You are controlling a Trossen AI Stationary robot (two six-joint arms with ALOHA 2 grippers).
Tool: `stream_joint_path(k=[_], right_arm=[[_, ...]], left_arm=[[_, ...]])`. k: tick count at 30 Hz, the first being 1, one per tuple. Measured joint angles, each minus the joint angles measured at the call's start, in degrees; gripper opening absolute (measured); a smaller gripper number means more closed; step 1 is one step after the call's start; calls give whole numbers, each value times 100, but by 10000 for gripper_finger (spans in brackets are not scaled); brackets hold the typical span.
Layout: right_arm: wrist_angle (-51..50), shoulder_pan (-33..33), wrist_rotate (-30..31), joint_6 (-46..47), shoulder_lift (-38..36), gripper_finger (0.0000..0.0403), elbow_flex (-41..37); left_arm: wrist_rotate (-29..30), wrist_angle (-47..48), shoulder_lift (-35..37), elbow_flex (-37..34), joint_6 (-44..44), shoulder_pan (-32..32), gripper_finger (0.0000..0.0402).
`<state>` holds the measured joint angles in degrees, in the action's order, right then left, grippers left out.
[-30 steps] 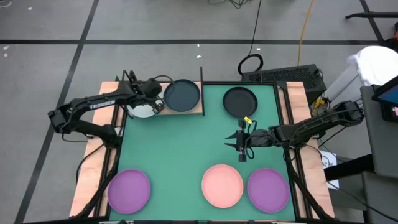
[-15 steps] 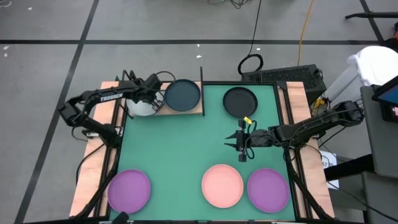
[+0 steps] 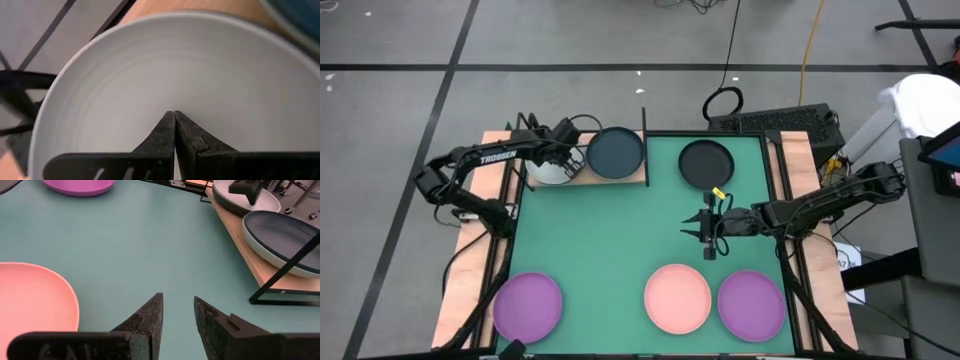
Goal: Place and stack plates onto a shelf
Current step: Adjust the gray plate on the shelf, then stack the pink plate on top of the gray plate on the shelf
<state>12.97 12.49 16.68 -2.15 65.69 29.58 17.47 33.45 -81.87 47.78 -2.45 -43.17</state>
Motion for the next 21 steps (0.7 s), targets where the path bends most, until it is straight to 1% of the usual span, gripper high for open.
stream_joint_path(k=[5,10,14,16,21], right_arm=[[0,-4,407,164,0,93,0],[-5,-11,724,307,-2,93,0],[-186,-11,810,449,-2,93,0],[-291,-14,913,571,-2,93,0],[-443,-55,909,766,-2,93,0]], left_arm=[[197,203,511,-5,93,214,1],[213,456,1154,-1,235,692,1],[164,378,1603,-177,484,1382,1],[67,257,1806,-377,637,1775,1],[36,-191,2224,-918,1065,2836,1]])
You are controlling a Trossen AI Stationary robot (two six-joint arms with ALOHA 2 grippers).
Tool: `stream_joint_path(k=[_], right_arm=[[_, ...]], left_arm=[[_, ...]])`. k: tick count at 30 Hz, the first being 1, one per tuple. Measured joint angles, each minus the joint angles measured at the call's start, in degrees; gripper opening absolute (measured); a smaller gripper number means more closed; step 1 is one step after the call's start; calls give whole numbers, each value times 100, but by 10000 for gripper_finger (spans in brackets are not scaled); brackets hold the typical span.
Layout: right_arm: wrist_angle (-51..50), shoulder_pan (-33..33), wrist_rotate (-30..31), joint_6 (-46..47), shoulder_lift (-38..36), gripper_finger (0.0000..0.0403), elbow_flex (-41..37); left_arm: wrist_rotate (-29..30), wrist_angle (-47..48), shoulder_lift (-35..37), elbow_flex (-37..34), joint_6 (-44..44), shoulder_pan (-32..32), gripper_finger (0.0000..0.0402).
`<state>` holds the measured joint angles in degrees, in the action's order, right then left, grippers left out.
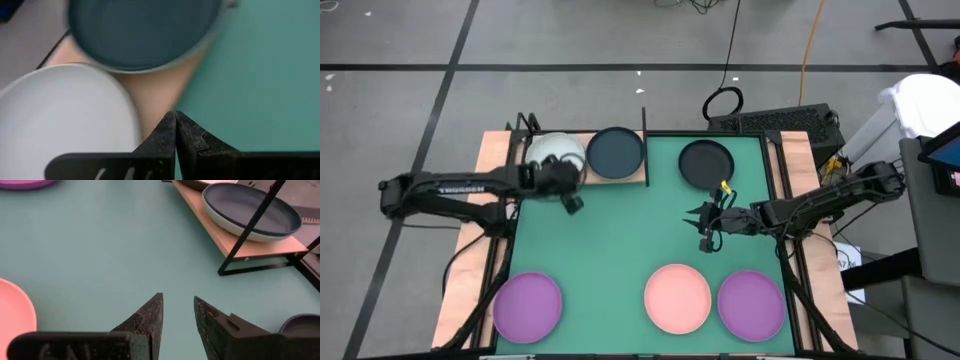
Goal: Place and stack plates onto a shelf
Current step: Stack the pink plate on top of the gray plate on the shelf
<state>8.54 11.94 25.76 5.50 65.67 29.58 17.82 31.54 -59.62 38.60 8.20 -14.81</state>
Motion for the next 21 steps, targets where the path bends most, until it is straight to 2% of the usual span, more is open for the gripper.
stream_joint_path(k=[10,14,21], right_arm=[[-173,135,-470,438,30,93,274],[-339,288,-486,640,51,93,396],[-664,494,-488,1201,48,93,409]], left_arm=[[-2,-558,156,-241,355,1636,1],[-7,-1202,99,-241,330,2087,8],[-416,-2483,-298,-243,-322,2733,25]])
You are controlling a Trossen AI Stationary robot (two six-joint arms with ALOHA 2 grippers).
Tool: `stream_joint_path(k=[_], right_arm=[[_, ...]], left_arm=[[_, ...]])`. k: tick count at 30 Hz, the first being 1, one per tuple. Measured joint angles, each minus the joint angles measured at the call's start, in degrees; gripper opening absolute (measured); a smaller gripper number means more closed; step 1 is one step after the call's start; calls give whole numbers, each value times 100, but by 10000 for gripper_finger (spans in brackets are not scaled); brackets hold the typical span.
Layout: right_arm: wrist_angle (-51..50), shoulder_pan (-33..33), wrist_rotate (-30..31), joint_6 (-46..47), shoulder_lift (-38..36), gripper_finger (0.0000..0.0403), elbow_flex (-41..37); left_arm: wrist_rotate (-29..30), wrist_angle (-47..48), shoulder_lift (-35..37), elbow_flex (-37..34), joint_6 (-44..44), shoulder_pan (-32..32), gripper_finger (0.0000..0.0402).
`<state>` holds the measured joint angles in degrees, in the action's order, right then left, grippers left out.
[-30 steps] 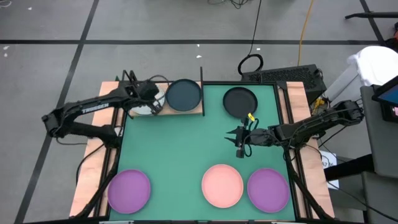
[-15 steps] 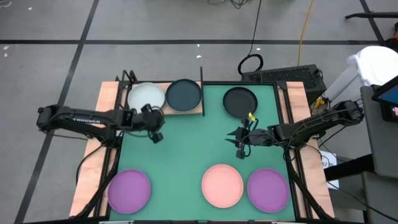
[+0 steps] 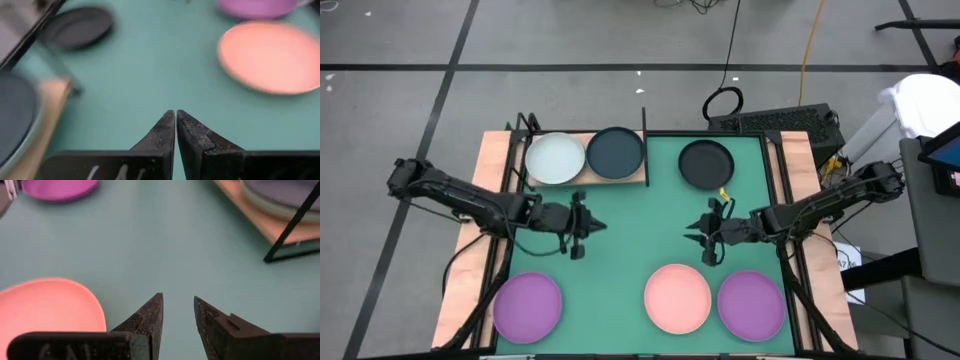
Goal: Place and stack plates onto a shelf
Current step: Stack the pink plate on top of the gray plate on the shelf
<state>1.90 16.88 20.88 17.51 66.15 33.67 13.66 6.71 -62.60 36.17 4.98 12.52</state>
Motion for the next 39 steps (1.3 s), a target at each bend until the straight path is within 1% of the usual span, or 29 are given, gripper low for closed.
stream_joint_path(k=[3,8,11,14,19,21,23,28,31,33,39], right_arm=[[-151,24,-1,186,4,93,-4],[-174,22,11,283,4,93,-4],[-124,22,11,283,4,93,-4],[-106,22,15,281,4,93,-4],[-89,22,18,245,4,93,-4],[-88,22,22,217,4,93,-4],[-88,22,24,193,4,93,-4],[-88,20,49,176,4,93,-5],[-88,18,217,176,4,93,-7],[-88,18,307,176,4,93,-9],[-86,18,313,176,2,93,-9]], left_arm=[[-132,-508,-355,2,-340,224,27],[-174,-1319,-983,1,-634,464,28],[-269,-1700,-1305,2,-805,569,42],[-366,-2202,-1590,3,-929,660,77],[-371,-2895,-2062,3,-1050,763,152],[-376,-3019,-2240,3,-1180,820,175],[-479,-3156,-2437,19,-1329,855,187],[-664,-3330,-2901,223,-1692,931,190],[-911,-3358,-3200,428,-2040,998,191],[-934,-3364,-3417,592,-2285,1055,191],[-929,-3358,-3996,1084,-3023,1167,191]])
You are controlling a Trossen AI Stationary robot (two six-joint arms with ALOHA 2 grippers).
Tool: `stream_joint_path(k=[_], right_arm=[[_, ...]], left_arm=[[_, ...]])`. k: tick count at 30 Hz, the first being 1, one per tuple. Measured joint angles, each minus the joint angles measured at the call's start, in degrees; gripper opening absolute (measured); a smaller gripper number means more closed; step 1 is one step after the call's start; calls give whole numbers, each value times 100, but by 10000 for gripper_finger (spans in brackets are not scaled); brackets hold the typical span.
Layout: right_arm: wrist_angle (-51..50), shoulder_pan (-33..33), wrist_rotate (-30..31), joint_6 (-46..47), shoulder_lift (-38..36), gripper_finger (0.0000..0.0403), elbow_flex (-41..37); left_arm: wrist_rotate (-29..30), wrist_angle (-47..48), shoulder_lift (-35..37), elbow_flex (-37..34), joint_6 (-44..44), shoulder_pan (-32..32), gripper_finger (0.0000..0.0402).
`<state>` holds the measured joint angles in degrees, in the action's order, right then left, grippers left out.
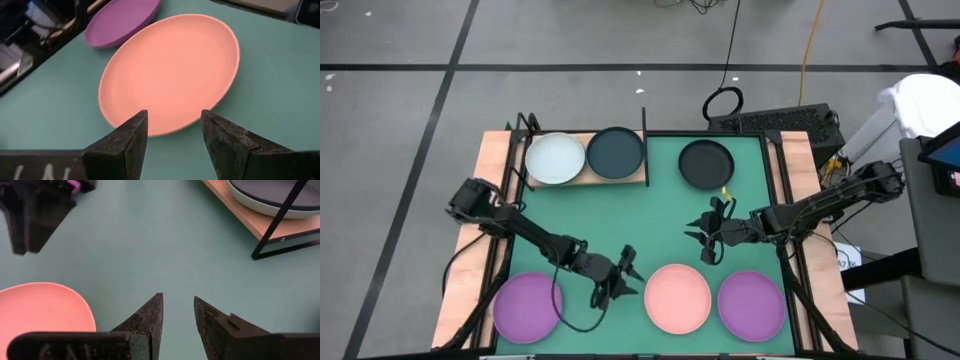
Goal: Place and stack plates onto a shelf
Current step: Stack the pink plate on top of the gray plate on the shelf
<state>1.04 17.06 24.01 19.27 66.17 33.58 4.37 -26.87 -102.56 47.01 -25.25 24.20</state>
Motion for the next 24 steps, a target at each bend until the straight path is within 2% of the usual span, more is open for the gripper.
stream_joint_path(k=[7,17,24], right_arm=[[-1,0,0,-2,0,93,0],[62,0,16,-59,0,93,0],[87,-13,152,-52,0,93,-2]], left_arm=[[12,11,-442,330,-878,107,191],[10,-5,-987,654,-1629,302,191],[37,3,-1151,770,-1710,314,187]])
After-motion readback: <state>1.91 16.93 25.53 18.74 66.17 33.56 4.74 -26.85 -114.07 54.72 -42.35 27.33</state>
